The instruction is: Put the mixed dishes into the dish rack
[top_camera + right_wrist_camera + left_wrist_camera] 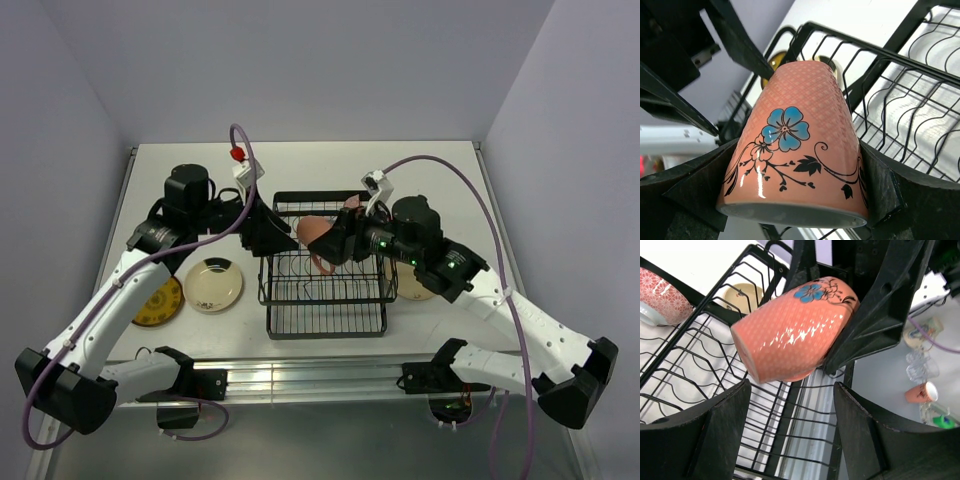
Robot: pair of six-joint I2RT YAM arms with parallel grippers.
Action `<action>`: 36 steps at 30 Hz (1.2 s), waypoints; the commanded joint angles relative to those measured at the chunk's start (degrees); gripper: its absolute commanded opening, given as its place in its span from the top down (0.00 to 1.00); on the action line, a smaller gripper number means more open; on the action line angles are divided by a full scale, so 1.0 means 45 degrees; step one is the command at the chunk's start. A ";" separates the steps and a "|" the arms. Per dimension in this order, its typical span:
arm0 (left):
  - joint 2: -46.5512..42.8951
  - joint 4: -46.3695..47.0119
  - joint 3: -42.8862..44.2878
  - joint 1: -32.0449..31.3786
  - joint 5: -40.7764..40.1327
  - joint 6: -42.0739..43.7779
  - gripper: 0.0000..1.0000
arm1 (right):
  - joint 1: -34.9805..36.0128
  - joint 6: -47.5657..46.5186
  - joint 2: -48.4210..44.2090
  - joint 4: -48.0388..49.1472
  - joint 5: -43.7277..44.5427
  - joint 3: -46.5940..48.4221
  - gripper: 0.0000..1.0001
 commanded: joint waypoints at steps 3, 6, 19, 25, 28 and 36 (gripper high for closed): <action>-0.0545 0.0955 0.0582 -0.0072 -0.0286 -0.1328 0.27 | -0.0215 0.2069 -0.1125 0.1708 0.1156 -0.0052 1.00; -0.0663 0.1092 0.0582 -0.0072 -0.0150 -0.1581 0.27 | -0.0430 0.2695 -0.1301 0.1962 0.1059 -0.0247 1.00; -0.0644 0.2870 0.0230 -0.0033 0.1491 -0.3457 0.26 | -0.0899 0.4258 -0.1458 0.2939 -0.0230 0.0787 1.00; -0.0526 0.2676 0.0386 -0.0033 0.1394 -0.3536 0.27 | -0.0899 0.4609 -0.1516 0.2997 -0.0465 0.1354 1.00; -0.0487 0.2498 0.0484 -0.0052 0.1315 -0.3418 0.27 | -0.0899 0.4746 -0.1536 0.3114 -0.0620 0.1588 1.00; -0.0507 0.4740 0.0055 -0.0052 0.2252 -0.5389 0.27 | -0.0899 0.5196 -0.1302 0.4130 -0.1383 0.1647 1.00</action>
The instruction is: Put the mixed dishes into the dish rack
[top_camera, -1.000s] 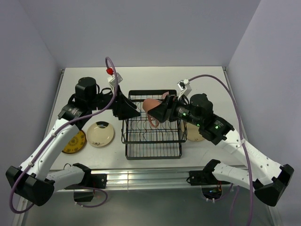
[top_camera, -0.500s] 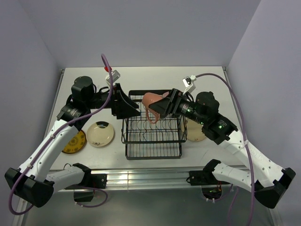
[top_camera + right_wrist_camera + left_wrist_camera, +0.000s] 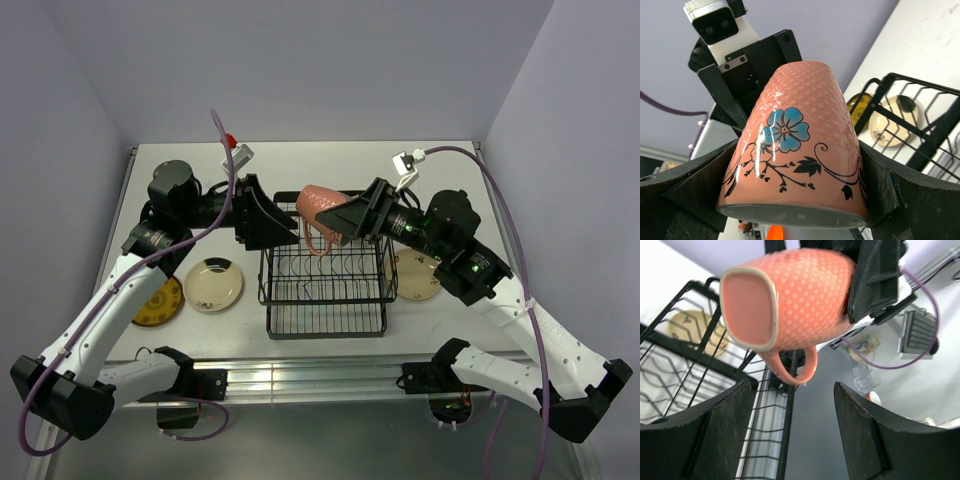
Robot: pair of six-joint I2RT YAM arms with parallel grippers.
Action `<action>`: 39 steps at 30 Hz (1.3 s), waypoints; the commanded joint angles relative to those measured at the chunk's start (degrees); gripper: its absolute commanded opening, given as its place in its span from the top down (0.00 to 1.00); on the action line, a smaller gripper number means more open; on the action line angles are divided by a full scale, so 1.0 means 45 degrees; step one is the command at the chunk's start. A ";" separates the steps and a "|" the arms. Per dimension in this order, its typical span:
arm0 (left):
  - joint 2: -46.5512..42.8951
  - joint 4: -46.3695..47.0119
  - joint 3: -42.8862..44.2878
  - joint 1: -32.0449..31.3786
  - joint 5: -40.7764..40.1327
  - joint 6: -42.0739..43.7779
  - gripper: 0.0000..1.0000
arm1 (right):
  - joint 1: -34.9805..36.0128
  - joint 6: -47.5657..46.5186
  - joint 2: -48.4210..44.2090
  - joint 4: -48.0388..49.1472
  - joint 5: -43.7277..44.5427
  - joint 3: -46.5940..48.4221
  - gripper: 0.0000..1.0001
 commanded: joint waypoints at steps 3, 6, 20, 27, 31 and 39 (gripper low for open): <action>-0.0152 0.3030 -0.0276 -0.0038 0.0888 -0.2271 0.27 | -0.0045 0.0553 -0.0208 0.2685 -0.0621 0.0719 1.00; -0.0133 0.4088 -0.0550 -0.0018 0.0889 -0.3327 0.27 | -0.0064 0.0728 -0.0208 0.3270 -0.0758 0.0621 1.00; -0.0368 0.8327 -0.1586 -0.0115 0.0246 -0.7154 0.27 | -0.0025 0.1178 0.0084 0.4912 -0.1012 0.0269 1.00; -0.0153 0.9014 -0.1606 -0.0603 -0.0145 -0.7568 0.28 | -0.0044 0.1159 0.0416 0.5127 -0.1071 0.0367 1.00; -0.0036 0.9014 -0.1605 -0.0838 -0.0399 -0.7489 0.29 | -0.0025 0.1139 0.0592 0.5244 -0.1110 0.0367 1.00; 0.0160 0.8995 -0.1372 -0.1229 -0.0790 -0.7333 0.33 | -0.0025 0.1139 0.0690 0.5361 -0.1129 0.0367 1.00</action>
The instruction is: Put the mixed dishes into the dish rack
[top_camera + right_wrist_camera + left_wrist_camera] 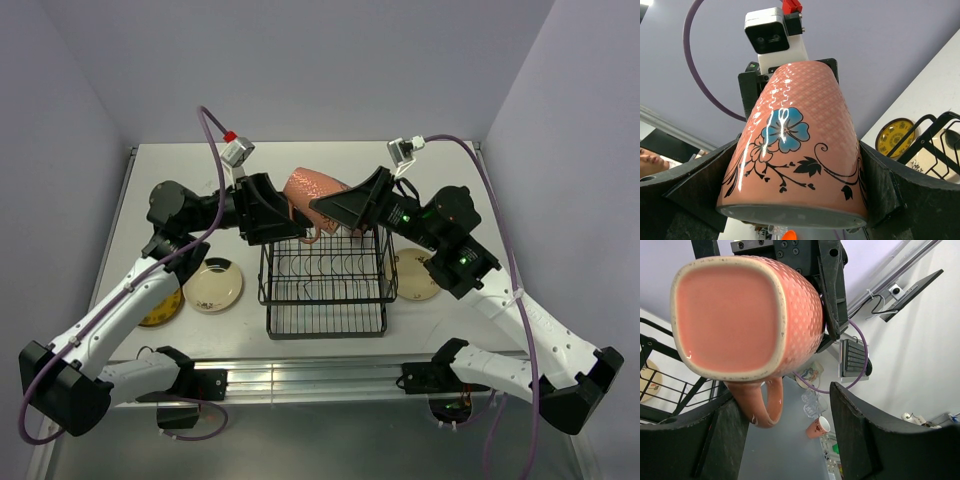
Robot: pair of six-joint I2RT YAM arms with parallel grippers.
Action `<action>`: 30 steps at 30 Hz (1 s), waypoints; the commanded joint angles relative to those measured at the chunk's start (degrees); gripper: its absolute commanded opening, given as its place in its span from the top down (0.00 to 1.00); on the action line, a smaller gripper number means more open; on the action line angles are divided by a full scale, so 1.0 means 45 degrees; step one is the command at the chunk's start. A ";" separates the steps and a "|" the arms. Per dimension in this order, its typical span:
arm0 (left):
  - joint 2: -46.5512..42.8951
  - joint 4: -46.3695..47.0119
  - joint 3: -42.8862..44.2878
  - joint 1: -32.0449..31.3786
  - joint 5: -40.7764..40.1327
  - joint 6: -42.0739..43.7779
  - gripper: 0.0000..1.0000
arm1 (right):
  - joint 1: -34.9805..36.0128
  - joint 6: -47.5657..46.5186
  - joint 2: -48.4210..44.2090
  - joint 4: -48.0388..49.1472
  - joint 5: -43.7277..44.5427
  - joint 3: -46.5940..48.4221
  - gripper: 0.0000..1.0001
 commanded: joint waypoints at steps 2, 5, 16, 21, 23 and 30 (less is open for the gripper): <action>0.0092 0.0670 0.0329 -0.0340 -0.0426 -0.0033 0.35 | -0.0030 0.0129 -0.0073 0.1758 0.0012 0.0386 1.00; 0.0248 0.0495 0.0504 -0.0536 -0.0446 0.0123 0.38 | -0.0030 0.0129 -0.0053 0.1700 -0.0047 0.0503 1.00; 0.0561 -0.0385 0.0973 -0.0868 -0.0602 0.0807 0.41 | -0.0030 0.0129 -0.0150 0.1640 -0.0144 0.0504 1.00; 0.0717 -0.0385 0.1032 -0.1005 -0.0661 0.0885 0.44 | -0.0030 0.0324 -0.0131 0.1895 -0.0261 0.0386 1.00; 0.0776 -0.0346 0.1071 -0.1083 -0.0642 0.0904 0.45 | -0.0030 0.0363 -0.0131 0.1934 -0.0242 0.0367 1.00; 0.0952 -0.0190 0.1208 -0.1181 -0.0525 0.0963 0.57 | -0.0030 0.0442 -0.0170 0.2031 -0.0378 0.0289 1.00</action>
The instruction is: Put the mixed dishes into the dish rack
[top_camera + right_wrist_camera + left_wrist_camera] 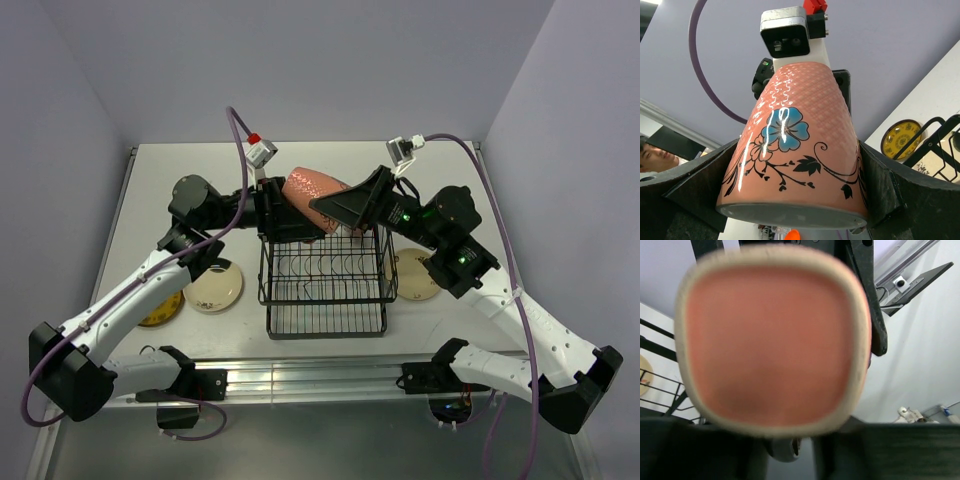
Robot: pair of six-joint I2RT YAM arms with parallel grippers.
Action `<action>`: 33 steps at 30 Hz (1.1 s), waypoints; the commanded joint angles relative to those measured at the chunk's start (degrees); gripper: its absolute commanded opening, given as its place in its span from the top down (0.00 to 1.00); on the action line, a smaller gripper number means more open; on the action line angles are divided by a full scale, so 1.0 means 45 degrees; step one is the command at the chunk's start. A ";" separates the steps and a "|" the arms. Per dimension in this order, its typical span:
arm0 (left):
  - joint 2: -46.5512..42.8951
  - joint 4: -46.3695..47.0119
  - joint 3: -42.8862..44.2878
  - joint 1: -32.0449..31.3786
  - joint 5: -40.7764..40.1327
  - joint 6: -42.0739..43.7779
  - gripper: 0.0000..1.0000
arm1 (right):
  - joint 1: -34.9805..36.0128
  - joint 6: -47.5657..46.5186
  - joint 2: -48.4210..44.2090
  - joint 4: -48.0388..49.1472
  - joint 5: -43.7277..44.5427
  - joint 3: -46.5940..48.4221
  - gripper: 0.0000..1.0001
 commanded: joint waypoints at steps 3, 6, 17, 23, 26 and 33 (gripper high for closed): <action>-0.0029 0.0252 0.0776 -0.0078 -0.0034 0.0419 0.74 | -0.0030 0.0121 -0.0340 0.1468 -0.0126 0.0274 1.00; -0.0107 -0.0177 0.0932 -0.0078 -0.0053 0.0693 0.80 | -0.0030 0.0082 -0.0360 0.1448 -0.0126 0.0274 1.00; -0.0556 0.0019 0.0717 -0.0078 -0.0053 0.0751 1.00 | -0.0049 -0.0172 -0.0380 0.1195 -0.0360 0.0196 0.98; -0.0655 -0.0118 0.0659 0.0000 0.0122 0.1064 1.00 | -0.0069 -0.0737 -0.0399 0.0454 -0.0361 0.0468 0.45; -0.0693 -0.0335 0.0620 0.0194 0.0278 0.1240 1.00 | -0.0088 -0.1343 -0.0497 -0.0698 0.0029 0.0762 0.01; -0.0830 -0.0120 0.0600 0.1248 0.0882 0.0948 1.00 | -0.0498 -0.2300 -0.1101 -0.2691 0.1357 0.0841 0.00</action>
